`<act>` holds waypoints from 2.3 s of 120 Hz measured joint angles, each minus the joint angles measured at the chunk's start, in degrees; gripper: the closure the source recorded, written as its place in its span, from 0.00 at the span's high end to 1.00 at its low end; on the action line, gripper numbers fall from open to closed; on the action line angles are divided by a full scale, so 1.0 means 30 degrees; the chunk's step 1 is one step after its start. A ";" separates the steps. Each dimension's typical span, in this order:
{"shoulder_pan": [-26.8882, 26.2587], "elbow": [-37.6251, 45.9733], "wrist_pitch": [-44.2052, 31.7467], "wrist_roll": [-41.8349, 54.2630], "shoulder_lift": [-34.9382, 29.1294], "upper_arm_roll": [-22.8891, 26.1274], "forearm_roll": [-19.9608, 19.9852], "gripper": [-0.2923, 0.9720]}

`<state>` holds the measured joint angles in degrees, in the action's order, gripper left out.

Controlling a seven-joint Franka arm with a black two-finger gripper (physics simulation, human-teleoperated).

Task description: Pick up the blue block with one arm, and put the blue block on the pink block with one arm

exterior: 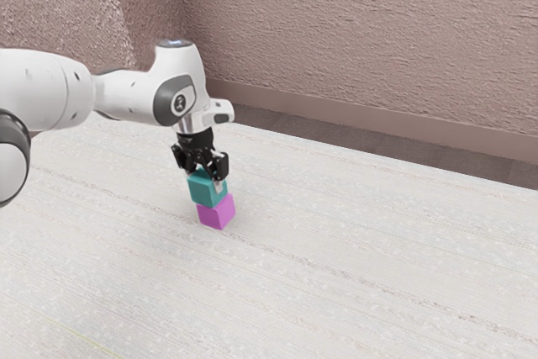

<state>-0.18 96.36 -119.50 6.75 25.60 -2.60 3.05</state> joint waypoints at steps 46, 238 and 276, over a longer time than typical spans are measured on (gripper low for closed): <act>0.0002 -0.0375 -0.0077 0.0659 0.0362 0.0012 -0.0008 0.49; 0.0031 -0.0528 -0.0237 -0.1495 0.0495 -0.0213 0.0090 0.49; 0.0012 -0.0534 -0.0271 -0.1409 0.0508 -0.0165 0.0089 0.49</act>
<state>-0.14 94.76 -120.32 2.53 27.13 -3.10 3.31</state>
